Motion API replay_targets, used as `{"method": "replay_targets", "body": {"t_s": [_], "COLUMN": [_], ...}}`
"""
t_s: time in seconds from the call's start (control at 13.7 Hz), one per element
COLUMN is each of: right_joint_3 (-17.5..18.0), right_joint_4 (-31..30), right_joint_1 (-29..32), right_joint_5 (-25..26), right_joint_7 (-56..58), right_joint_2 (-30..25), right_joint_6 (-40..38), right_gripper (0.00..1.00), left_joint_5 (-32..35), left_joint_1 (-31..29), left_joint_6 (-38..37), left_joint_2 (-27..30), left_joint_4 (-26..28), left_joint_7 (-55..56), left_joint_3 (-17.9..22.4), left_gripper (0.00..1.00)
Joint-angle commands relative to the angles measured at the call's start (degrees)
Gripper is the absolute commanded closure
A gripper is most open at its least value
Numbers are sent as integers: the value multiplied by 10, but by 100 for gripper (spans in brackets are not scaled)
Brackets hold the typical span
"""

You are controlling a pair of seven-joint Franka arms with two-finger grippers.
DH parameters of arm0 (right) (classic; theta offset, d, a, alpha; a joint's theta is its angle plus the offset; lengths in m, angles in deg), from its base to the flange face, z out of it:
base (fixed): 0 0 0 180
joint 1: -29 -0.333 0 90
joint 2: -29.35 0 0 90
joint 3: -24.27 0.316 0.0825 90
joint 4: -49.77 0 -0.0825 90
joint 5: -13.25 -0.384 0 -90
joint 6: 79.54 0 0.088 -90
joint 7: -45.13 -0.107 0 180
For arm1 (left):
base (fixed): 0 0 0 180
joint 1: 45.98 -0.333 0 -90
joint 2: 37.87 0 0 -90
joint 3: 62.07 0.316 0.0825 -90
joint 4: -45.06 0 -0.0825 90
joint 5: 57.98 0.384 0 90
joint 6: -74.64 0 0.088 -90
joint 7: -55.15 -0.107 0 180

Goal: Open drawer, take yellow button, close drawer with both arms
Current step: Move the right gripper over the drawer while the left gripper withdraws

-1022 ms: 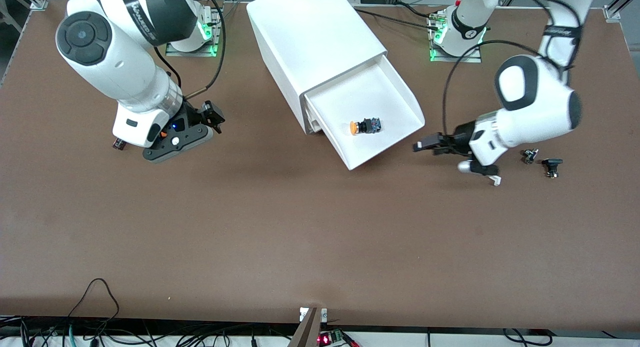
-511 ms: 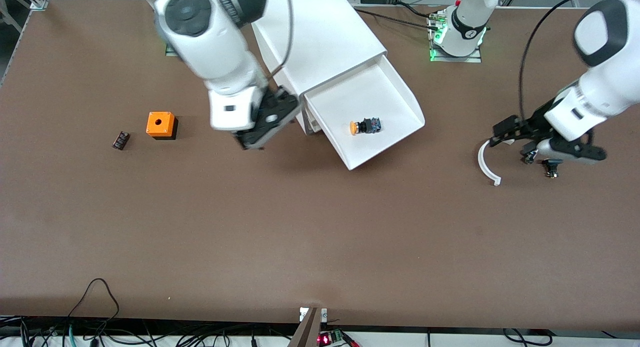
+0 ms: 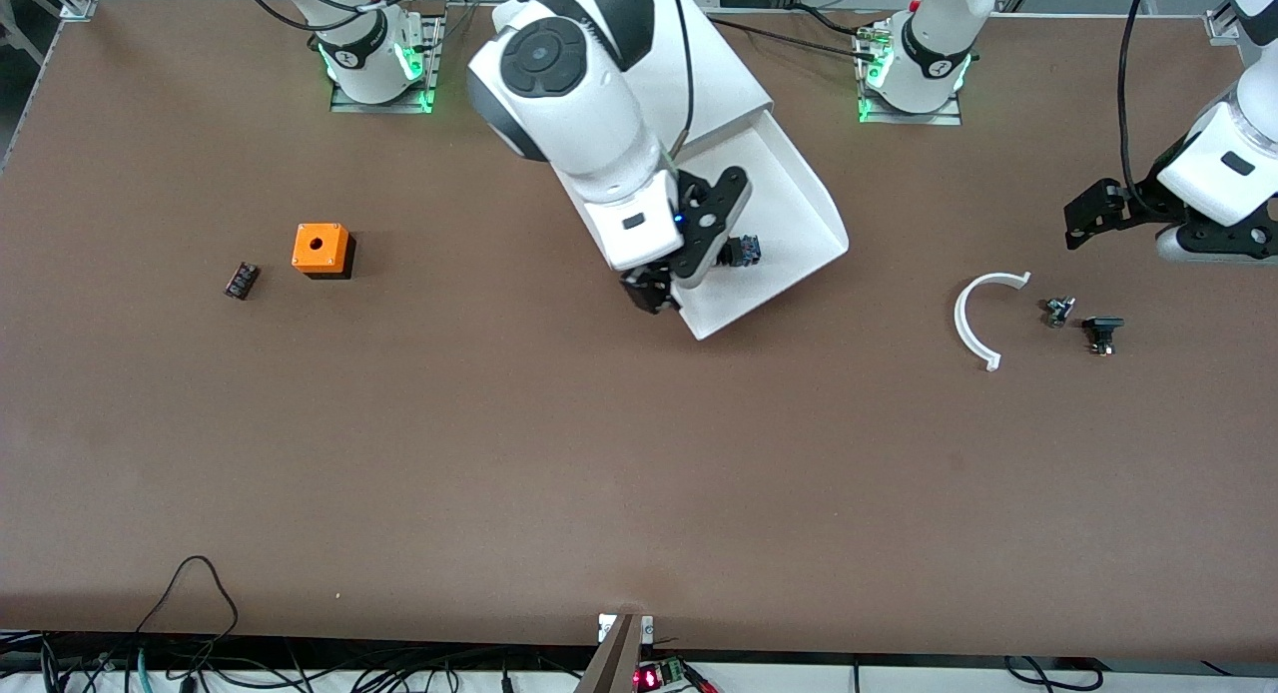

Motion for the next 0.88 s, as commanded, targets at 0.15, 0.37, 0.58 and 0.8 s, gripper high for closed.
{"method": "replay_targets", "body": {"t_s": [0.15, 0.37, 0.58, 0.8], "right_joint_3": [-11, -25, -31, -33], "right_joint_4": [19, 18, 17, 18], "right_joint_1": [-64, -74, -75, -82], "right_joint_5": [16, 17, 14, 17], "right_joint_7": [34, 95, 120, 124], "right_joint_2": [36, 39, 41, 56], "right_joint_6": [-13, -60, -72, -44], "right_gripper": [0, 0, 0, 0], "left_joint_5": [16, 15, 14, 13], "left_joint_1": [1, 1, 1, 1], "left_joint_6": [-13, -12, -10, -10], "left_joint_2": [-7, -7, -7, -7], "left_joint_4": [-12, -13, -13, -13], "left_joint_7": [12, 12, 12, 12], "left_joint_3": [1, 1, 2, 2], "left_gripper": [0, 0, 0, 0]}}
